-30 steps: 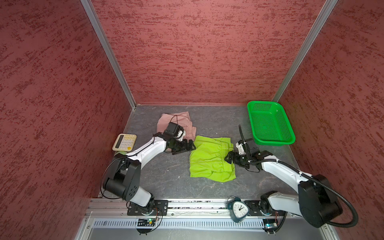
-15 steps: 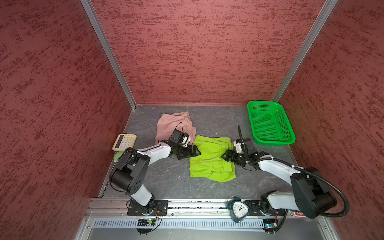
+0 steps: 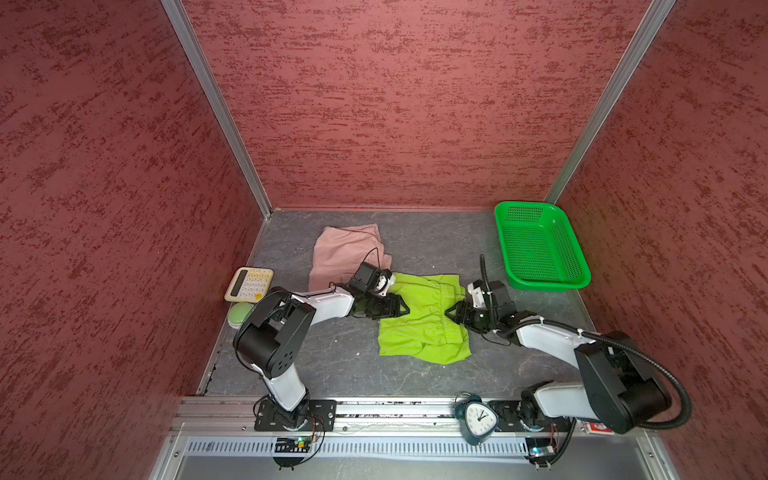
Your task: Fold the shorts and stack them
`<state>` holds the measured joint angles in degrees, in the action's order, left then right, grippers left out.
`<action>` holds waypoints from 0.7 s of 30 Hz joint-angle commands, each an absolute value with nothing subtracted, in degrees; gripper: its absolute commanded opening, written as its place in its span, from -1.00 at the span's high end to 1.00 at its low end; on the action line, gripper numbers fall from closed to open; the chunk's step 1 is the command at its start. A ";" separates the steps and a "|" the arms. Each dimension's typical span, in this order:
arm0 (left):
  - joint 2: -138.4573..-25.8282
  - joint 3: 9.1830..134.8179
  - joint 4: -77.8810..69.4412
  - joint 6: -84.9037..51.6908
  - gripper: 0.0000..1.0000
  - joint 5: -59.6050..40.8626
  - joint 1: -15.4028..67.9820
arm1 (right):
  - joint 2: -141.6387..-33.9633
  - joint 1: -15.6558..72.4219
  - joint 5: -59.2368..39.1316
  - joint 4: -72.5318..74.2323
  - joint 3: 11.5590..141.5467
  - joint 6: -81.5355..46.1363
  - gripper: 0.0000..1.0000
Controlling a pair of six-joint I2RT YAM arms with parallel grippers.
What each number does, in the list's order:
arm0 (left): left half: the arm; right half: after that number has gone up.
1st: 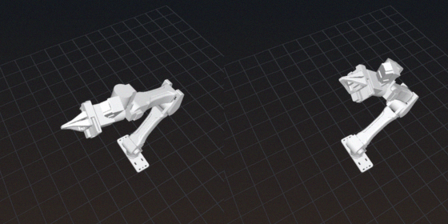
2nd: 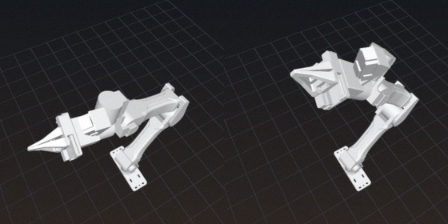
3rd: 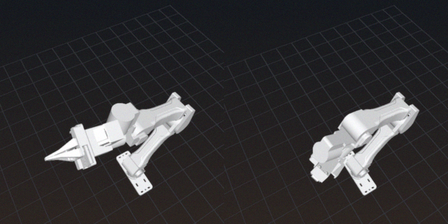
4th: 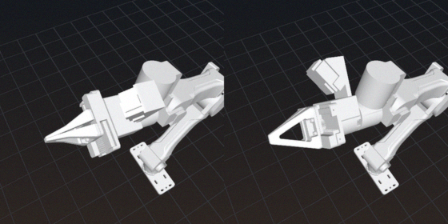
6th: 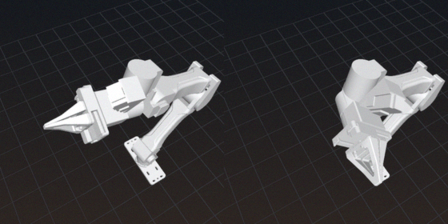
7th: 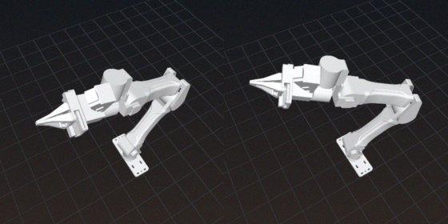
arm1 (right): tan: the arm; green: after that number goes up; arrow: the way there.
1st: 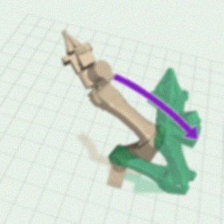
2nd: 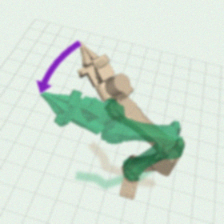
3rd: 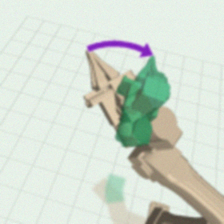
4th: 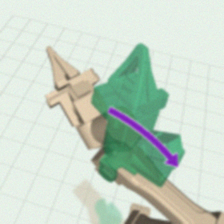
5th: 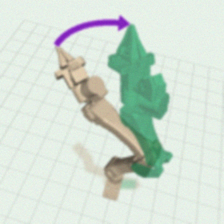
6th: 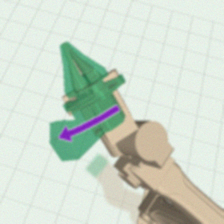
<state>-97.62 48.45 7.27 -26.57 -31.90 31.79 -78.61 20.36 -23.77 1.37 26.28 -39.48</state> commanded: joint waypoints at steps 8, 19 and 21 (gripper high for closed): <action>-96.52 52.43 8.66 -28.37 0.67 -31.60 34.86 | -80.06 20.43 -28.31 9.15 25.23 -44.90 1.00; -94.26 68.53 28.37 -25.22 1.00 -28.62 35.77 | -73.45 20.73 -27.14 -0.20 34.32 -40.64 1.00; -94.16 71.35 31.33 -24.92 1.00 -28.50 35.73 | -74.12 20.87 -27.55 -0.60 36.70 -39.72 1.00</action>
<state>-96.20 67.85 25.36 -26.72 -28.93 35.57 -74.56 20.43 -26.81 -0.08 33.10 -41.87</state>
